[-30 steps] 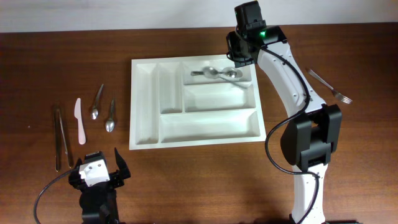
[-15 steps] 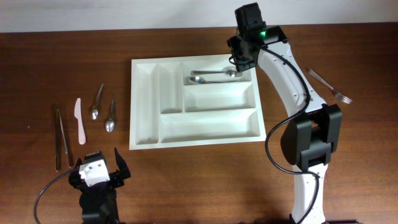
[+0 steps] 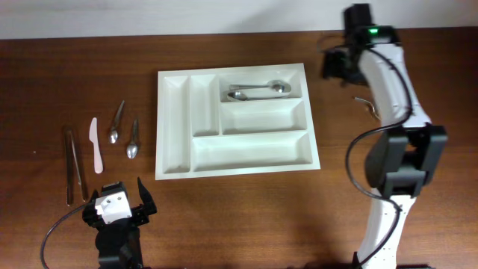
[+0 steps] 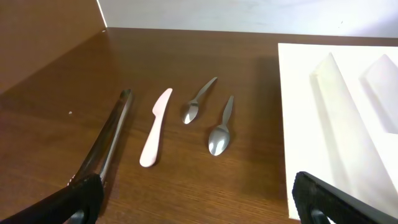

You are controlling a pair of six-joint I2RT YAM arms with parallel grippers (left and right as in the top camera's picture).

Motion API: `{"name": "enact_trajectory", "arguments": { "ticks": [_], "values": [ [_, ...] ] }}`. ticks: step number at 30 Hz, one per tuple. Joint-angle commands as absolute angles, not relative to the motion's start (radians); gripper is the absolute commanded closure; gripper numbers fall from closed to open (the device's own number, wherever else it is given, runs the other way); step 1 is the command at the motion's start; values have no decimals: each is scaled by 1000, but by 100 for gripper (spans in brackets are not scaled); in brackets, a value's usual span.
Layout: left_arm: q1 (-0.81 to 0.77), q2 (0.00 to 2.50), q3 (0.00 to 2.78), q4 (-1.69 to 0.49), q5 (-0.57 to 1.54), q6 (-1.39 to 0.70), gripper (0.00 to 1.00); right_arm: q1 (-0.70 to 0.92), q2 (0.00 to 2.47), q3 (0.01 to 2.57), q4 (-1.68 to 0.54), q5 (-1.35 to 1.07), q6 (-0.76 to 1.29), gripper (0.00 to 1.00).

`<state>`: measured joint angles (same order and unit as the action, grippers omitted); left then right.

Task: Pack container
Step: 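Return the right gripper over the forks right of the tray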

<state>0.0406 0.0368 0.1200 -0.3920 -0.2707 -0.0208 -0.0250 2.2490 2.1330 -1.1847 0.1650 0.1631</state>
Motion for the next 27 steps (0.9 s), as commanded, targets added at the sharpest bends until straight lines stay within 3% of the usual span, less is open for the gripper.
{"name": "enact_trajectory", "arguments": {
  "ticks": [1, 9, 27],
  "values": [
    [44, 37, 119, -397, -284, -30, 1, -109, 2215, 2141, -1242, 157, -195, 1],
    [44, 37, 119, -398, -284, -30, 1, -246, 2217, 2141, -1407, -9, -512, 1],
    [44, 37, 119, -398, -285, -30, 1, -287, 2350, 2141, -1346, -21, -516, 1]
  ]
}}
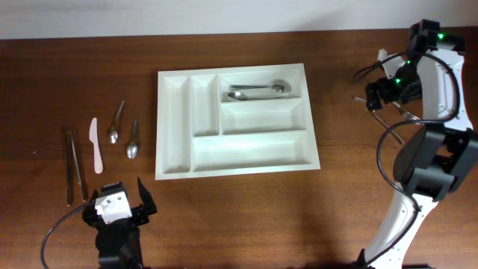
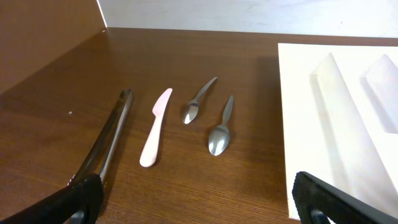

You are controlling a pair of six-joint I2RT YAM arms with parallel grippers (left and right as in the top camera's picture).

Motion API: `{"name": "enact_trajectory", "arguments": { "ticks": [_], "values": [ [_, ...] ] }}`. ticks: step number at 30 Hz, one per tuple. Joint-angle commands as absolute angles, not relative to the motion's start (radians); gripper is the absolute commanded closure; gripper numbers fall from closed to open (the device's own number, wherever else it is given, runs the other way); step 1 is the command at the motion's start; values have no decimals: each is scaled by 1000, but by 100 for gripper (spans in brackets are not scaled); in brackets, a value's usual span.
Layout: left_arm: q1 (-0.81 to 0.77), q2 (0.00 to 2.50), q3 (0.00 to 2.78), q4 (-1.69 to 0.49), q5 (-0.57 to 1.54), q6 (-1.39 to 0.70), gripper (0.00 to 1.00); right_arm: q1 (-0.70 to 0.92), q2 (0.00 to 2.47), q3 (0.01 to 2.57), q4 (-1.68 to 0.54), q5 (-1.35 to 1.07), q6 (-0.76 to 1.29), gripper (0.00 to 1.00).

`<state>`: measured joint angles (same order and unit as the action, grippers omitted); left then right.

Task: Pack container
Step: 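Return the right gripper over the forks right of the tray, then lower the right gripper and close it on a fork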

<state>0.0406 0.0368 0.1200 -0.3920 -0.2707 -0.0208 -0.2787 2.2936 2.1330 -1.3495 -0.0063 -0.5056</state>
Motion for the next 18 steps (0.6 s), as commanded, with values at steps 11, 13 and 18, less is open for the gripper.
{"name": "enact_trajectory", "arguments": {
  "ticks": [11, 13, 18],
  "values": [
    [44, 37, 119, -398, -284, -30, 1, -290, 2426, 2141, -1342, -14, -522, 1],
    [44, 37, 119, -398, -285, -30, 1, -295, 2433, 2141, -1339, -11, -530, 1],
    [44, 37, 119, -398, -284, -30, 1, -296, 2439, 2141, -1339, -12, -585, 1]
  ]
}}
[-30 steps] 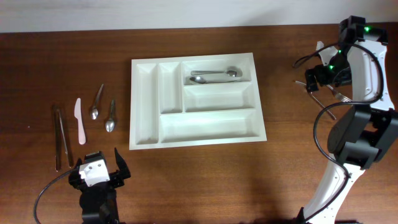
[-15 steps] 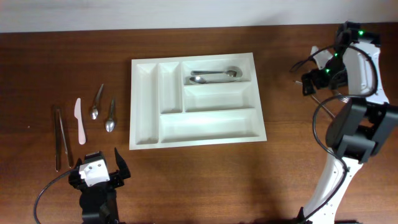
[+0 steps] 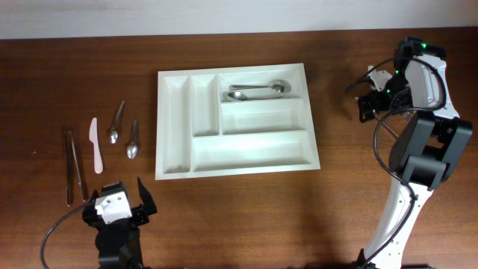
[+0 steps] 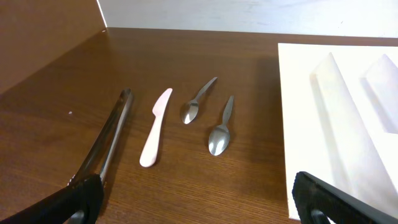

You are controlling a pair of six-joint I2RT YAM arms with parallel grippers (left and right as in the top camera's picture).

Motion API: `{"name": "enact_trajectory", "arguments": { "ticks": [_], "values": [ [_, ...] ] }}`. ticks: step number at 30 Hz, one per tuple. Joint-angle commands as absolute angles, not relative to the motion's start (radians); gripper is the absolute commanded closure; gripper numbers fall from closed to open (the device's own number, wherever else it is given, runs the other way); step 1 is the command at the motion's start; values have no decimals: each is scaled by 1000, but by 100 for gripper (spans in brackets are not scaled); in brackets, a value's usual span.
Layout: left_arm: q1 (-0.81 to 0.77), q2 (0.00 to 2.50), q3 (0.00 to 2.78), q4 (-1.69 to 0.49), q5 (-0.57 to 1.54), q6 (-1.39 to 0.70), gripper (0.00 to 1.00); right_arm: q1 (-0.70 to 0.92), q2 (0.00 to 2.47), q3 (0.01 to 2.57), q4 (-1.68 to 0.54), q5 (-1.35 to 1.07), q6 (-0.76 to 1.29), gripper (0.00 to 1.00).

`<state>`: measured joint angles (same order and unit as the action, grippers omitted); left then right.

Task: Pack container
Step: 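Lower the right gripper and close it on a fork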

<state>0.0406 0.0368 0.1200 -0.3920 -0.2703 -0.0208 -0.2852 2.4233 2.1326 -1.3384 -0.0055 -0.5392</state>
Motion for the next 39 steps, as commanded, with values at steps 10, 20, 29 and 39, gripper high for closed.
{"name": "enact_trajectory", "arguments": {
  "ticks": [10, 20, 29, 39],
  "values": [
    [44, 37, 119, -398, -285, -30, 1, -295, 2444, 2090, -1321, -11, -633, 1],
    [44, 37, 119, -398, -284, -30, 1, -296, 2444, 1995, -1290, 64, -652, 1],
    [44, 37, 119, -398, -284, -30, 1, -296, 2444, 1994, -1276, 65, -708, 1],
    [44, 37, 119, -398, -285, -30, 1, -292, 2444, 1988, -1240, 65, -707, 0]
  ]
}}
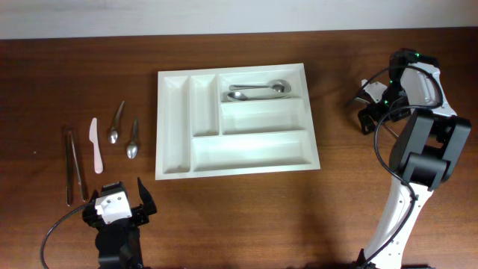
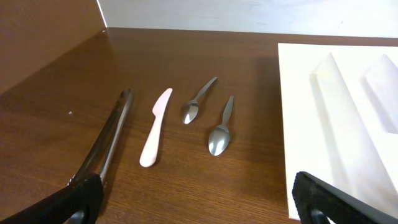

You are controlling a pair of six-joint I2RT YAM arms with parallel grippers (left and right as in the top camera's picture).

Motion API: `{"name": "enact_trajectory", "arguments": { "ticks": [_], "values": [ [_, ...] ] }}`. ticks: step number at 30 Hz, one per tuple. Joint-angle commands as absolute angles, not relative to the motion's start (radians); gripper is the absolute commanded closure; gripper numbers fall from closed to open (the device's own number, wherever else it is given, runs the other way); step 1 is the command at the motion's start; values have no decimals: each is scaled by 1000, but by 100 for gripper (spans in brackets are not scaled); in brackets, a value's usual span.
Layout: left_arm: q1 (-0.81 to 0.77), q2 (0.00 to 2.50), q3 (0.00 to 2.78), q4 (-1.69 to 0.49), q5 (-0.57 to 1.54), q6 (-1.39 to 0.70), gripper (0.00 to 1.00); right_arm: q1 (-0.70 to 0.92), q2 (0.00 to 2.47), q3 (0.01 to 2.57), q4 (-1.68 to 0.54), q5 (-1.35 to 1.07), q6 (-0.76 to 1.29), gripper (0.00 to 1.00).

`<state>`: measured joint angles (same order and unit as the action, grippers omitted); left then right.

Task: Pack container
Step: 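Lower the right gripper and close it on a fork, then lift the fork and carry it over the top compartment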

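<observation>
The white divided tray (image 1: 175, 127) lies mid-table, with two metal spoons (image 1: 258, 90) in its far right compartment. Left of it lie metal tongs (image 1: 72, 166), a pink knife (image 1: 95, 145) and two loose spoons (image 1: 133, 139). The left wrist view shows them too: tongs (image 2: 112, 134), knife (image 2: 155, 126), spoons (image 2: 221, 127). My left gripper (image 1: 119, 188) (image 2: 199, 205) is open and empty at the near left. My right gripper (image 1: 367, 119) is low over the table right of the tray, beside a pale utensil (image 1: 365, 89). Its jaws are too small to read.
The right arm's base and folded links (image 1: 422, 149) fill the right side of the table. The tray's edge (image 2: 283, 124) runs close by my left gripper's right finger. A pale wall borders the far edge of the table.
My right gripper has moved slightly toward the near side, still right of the tray. The left gripper and all the cutlery on the left have not moved.
My right gripper was first by the tray's far right corner, with a metal utensil lying on the table to its right. Then it was farther right, over that utensil. It has stayed there since, a little nearer each time. The left arm never moved.
</observation>
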<state>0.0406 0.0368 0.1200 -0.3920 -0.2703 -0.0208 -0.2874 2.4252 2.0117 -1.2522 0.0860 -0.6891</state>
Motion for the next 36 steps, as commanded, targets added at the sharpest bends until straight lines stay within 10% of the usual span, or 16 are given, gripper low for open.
{"name": "enact_trajectory", "arguments": {
  "ticks": [1, 12, 19, 36],
  "values": [
    [44, 37, 119, -398, -285, -30, 1, -292, 2444, 1988, -1238, 65, -707, 1],
    [44, 37, 119, -398, -284, -30, 1, -281, 2444, 1929, -1214, 64, -706, 13],
    [44, 37, 119, -398, -284, -30, 1, -282, 2444, 1921, -1202, 65, -702, 50],
    [44, 37, 119, -398, -284, -30, 1, -282, 2444, 1921, -1183, 64, -682, 96]
  ]
}}
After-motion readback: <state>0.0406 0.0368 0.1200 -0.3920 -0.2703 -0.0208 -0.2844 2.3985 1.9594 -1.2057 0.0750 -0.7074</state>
